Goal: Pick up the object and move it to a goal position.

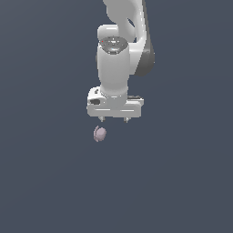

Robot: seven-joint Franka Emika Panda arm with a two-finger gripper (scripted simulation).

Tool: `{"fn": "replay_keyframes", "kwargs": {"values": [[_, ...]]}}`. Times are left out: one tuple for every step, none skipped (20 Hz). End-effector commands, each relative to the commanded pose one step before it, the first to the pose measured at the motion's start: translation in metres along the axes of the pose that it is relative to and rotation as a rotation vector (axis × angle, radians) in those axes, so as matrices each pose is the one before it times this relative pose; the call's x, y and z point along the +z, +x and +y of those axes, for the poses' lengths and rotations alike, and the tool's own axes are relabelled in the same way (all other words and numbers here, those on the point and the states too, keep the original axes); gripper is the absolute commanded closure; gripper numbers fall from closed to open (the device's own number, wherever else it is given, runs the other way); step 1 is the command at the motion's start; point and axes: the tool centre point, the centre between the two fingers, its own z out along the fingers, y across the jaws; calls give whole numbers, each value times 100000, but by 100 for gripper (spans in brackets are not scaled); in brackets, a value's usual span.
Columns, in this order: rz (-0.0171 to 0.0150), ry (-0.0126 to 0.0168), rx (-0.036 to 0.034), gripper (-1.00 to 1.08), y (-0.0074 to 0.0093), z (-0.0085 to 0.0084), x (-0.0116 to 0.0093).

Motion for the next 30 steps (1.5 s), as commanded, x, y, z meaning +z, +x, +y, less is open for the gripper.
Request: {"fn": "replay_keyframes", "kwargs": {"values": [[0, 0, 0, -92, 0, 1, 0], [0, 6, 69, -92, -4, 66, -31], [-2, 19, 153, -92, -12, 164, -90], [-2, 36, 282, -92, -20, 289, -148], [-2, 53, 387, -92, -29, 396, -205], [-1, 70, 473, -92, -38, 483, -252], [1, 64, 398, -92, -34, 405, -212], [2, 48, 281, -92, -25, 285, -150], [1, 27, 152, -92, -15, 159, -88], [1, 12, 68, -92, -4, 62, -27], [-1, -12, -68, -92, 6, -69, 36], [-6, -15, -67, -92, 4, -72, 48], [-37, 6, 133, -92, -11, 56, 94], [-70, 8, 239, -92, -21, 100, 172], [-102, 9, 337, -92, -29, 137, 250], [-130, 9, 423, -92, -38, 167, 326], [-158, 8, 511, -92, -48, 198, 402], [-189, 7, 608, -92, -59, 235, 478], [-218, 4, 704, -92, -72, 273, 552], [-244, -1, 795, -92, -86, 308, 621], [-275, -6, 903, -92, -103, 354, 697], [-304, -15, 1007, -92, -121, 398, 770], [-333, -26, 1106, -92, -141, 439, 842], [-361, -40, 1207, -92, -164, 480, 914], [-378, -56, 1272, -92, -183, 509, 956], [-350, -64, 1187, -92, -180, 478, 886], [-319, -69, 1087, -92, -172, 440, 806], [-288, -71, 985, -92, -162, 401, 726], [-256, -71, 882, -92, -150, 361, 647], [-226, -68, 779, -92, -136, 320, 569]]}}
